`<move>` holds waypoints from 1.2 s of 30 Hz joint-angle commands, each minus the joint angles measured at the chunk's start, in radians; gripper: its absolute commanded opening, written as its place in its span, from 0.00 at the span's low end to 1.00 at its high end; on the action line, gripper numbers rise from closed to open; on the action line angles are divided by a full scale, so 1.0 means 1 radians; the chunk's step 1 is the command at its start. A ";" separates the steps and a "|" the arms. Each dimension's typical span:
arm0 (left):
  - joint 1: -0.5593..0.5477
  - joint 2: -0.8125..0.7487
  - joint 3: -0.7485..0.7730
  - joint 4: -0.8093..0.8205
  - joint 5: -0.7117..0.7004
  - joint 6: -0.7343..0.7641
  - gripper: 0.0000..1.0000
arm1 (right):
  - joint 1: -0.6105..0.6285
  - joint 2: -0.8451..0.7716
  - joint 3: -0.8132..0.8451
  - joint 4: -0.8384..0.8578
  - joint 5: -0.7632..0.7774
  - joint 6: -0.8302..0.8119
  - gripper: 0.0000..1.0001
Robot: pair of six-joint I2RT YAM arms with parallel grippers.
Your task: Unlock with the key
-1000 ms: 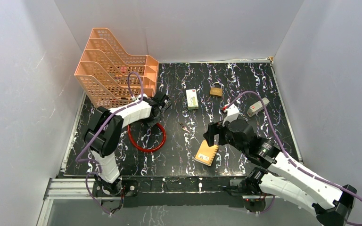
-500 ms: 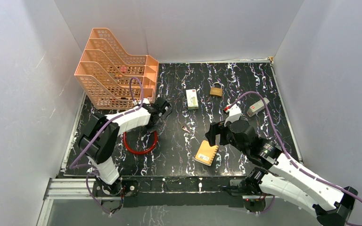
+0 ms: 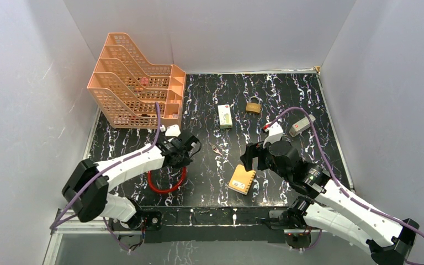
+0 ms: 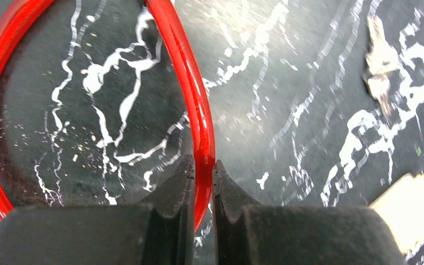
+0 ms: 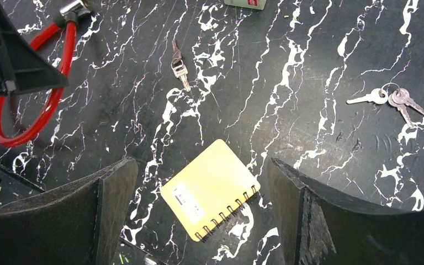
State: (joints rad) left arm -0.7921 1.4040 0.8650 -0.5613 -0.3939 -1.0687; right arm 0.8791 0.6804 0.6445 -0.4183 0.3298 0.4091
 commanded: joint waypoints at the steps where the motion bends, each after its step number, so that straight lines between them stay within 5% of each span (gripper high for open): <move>1: -0.068 -0.083 0.015 -0.011 0.025 0.126 0.00 | 0.004 -0.006 0.034 0.009 0.004 0.014 0.96; 10: -0.175 -0.013 0.005 0.099 0.101 0.313 0.00 | 0.004 0.010 0.027 0.012 -0.014 0.023 0.96; 17: -0.176 0.011 -0.071 0.167 0.138 0.304 0.00 | 0.004 0.001 0.021 -0.018 -0.018 0.022 0.96; 24: -0.176 -0.023 -0.068 0.158 0.101 0.274 0.60 | 0.004 -0.028 0.018 -0.028 -0.008 0.017 0.96; 27: -0.176 -0.033 -0.016 0.099 0.052 0.247 0.75 | 0.004 -0.028 0.026 -0.035 -0.008 0.019 0.96; 31: -0.176 -0.041 0.058 0.041 -0.065 0.180 0.78 | 0.004 -0.036 0.030 -0.037 -0.012 0.021 0.96; 36: -0.165 0.083 0.197 -0.036 -0.254 0.059 0.64 | 0.004 -0.044 0.026 -0.023 -0.015 0.035 0.96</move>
State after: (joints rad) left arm -0.9649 1.4166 0.9512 -0.5083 -0.4538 -0.8993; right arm 0.8791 0.6548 0.6445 -0.4725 0.3111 0.4232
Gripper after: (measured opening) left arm 0.686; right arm 0.963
